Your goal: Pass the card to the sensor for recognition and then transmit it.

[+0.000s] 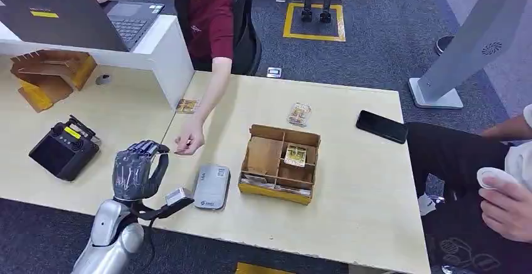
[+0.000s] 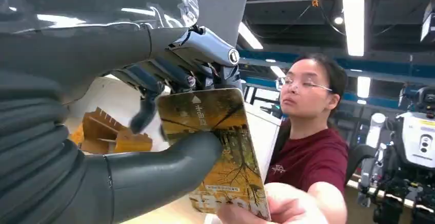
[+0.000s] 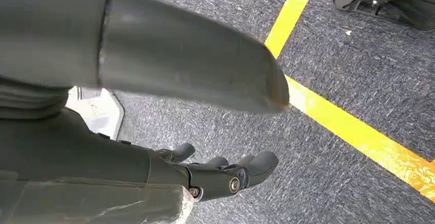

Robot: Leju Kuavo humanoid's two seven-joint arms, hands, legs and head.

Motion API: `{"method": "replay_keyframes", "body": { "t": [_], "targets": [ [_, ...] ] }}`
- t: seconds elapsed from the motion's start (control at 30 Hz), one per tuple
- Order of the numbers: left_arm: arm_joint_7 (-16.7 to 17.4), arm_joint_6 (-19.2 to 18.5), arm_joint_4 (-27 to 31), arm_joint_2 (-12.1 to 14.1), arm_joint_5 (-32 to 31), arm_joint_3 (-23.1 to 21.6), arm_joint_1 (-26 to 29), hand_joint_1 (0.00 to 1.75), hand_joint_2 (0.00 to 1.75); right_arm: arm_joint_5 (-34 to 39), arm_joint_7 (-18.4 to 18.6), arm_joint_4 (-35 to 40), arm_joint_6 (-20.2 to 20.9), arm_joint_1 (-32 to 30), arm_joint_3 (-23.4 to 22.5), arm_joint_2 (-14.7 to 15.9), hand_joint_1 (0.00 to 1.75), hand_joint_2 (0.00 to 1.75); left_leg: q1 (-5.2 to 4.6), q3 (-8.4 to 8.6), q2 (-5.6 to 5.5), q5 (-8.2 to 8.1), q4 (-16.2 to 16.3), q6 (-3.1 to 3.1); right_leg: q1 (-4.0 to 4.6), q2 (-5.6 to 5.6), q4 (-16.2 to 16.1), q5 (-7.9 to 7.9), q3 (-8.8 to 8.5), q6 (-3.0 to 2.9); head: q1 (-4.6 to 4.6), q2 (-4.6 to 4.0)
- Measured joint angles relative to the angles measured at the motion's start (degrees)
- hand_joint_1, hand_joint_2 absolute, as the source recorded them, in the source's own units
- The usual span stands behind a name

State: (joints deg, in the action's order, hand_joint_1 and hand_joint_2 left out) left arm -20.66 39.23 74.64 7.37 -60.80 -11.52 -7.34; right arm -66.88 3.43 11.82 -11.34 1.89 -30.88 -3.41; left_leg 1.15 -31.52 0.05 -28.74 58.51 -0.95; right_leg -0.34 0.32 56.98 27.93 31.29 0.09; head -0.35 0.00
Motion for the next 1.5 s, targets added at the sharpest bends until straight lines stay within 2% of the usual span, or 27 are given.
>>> {"method": "replay_keyframes", "body": {
  "t": [0.3,0.37,0.4,0.47,0.53,0.6,0.8,0.9,1.03,1.23,1.37,1.5],
  "targets": [
    [-1.49,-0.26,0.59,-0.61,3.32,0.72,0.07,1.75,1.75,-0.22,0.00,-0.09,0.02,0.00,-0.28,-0.15,0.00,0.00,0.00,0.00,0.00,0.00,0.00,0.00,0.00,0.00,0.00,0.00,0.00,0.00,0.00,0.00],
    [-1.49,-1.71,0.66,-0.76,5.88,0.85,0.06,1.75,1.75,-0.20,0.07,-0.15,0.00,0.00,-0.52,-0.22,0.00,0.00,0.00,0.00,0.00,0.00,0.00,0.00,0.00,0.00,0.00,0.00,0.00,0.00,0.00,0.00],
    [-1.08,-4.95,0.74,-0.96,9.45,0.96,0.04,1.75,1.75,-0.15,0.18,-0.17,-0.04,-0.01,-0.70,-0.26,0.00,0.00,0.00,0.00,0.00,0.00,0.00,0.00,0.00,0.00,0.00,0.00,0.00,0.00,0.00,0.00],
    [0.00,-14.03,1.01,-1.31,17.26,1.03,-0.03,1.75,1.75,-0.04,0.22,-0.20,-0.39,0.00,-1.36,-0.42,0.00,0.00,0.00,0.00,0.00,0.00,0.00,0.00,0.00,0.00,0.00,0.00,0.00,0.00,0.02,0.00],
    [1.96,-25.64,1.05,-1.49,26.72,1.11,-0.07,1.75,1.75,0.00,0.48,-0.20,-0.87,-0.02,-1.72,-0.50,0.00,0.00,-0.01,0.00,0.00,0.00,0.00,0.00,0.00,0.00,0.00,0.00,0.00,0.00,0.00,0.00],
    [3.25,-33.12,1.05,-1.53,33.16,1.31,0.03,1.75,1.75,0.02,0.55,-0.22,-1.03,-0.06,-2.40,-0.63,0.00,0.00,0.00,0.00,0.01,0.00,0.00,0.00,0.00,0.01,0.00,0.00,0.00,0.00,0.02,0.00],
    [9.03,-43.85,1.64,-0.44,46.37,1.60,0.62,1.75,1.75,-0.20,0.70,-0.26,-1.75,-0.15,-3.78,-0.94,0.00,0.00,0.01,-0.02,0.02,0.00,0.00,0.00,0.00,0.02,0.00,0.00,0.01,0.00,0.00,0.00],
    [10.52,-46.58,3.02,1.66,50.38,1.57,1.62,1.75,1.75,-0.35,0.70,-0.28,-1.90,-0.25,-4.39,-1.03,0.00,0.00,0.01,-0.03,0.02,0.00,0.00,0.00,0.01,0.03,0.01,0.01,0.03,0.00,0.00,0.00],
    [11.89,-47.80,5.38,4.07,51.19,1.11,2.74,1.75,1.75,-0.37,1.36,-0.28,-2.23,-0.28,-5.27,-1.14,0.00,0.00,0.01,-0.03,0.01,0.00,0.00,0.00,0.01,0.01,0.01,0.01,0.05,0.00,0.00,0.00],
    [14.82,-44.62,6.36,5.11,44.36,-1.77,2.64,1.75,1.75,-0.59,1.40,-0.28,-2.64,-0.28,-5.86,-1.48,0.00,0.00,-0.01,-0.02,0.01,0.00,0.00,0.00,0.00,0.02,0.00,-0.01,0.03,0.01,0.00,0.00],
    [15.73,-39.04,5.97,3.80,36.62,-4.58,2.66,1.75,1.75,-0.72,1.40,-0.28,-2.73,-0.27,-6.40,-1.77,0.00,0.00,-0.04,-0.03,0.00,0.00,0.01,0.01,-0.02,0.00,-0.02,-0.01,0.03,0.02,0.00,0.00],
    [16.55,-36.00,4.41,1.24,31.80,-7.26,2.96,1.75,1.75,-0.96,1.64,-0.28,-2.75,-0.23,-6.97,-2.08,0.00,0.00,-0.04,-0.05,0.01,-0.01,0.01,0.01,-0.03,0.01,-0.02,-0.01,0.04,0.02,0.00,0.00]
  ]
}}
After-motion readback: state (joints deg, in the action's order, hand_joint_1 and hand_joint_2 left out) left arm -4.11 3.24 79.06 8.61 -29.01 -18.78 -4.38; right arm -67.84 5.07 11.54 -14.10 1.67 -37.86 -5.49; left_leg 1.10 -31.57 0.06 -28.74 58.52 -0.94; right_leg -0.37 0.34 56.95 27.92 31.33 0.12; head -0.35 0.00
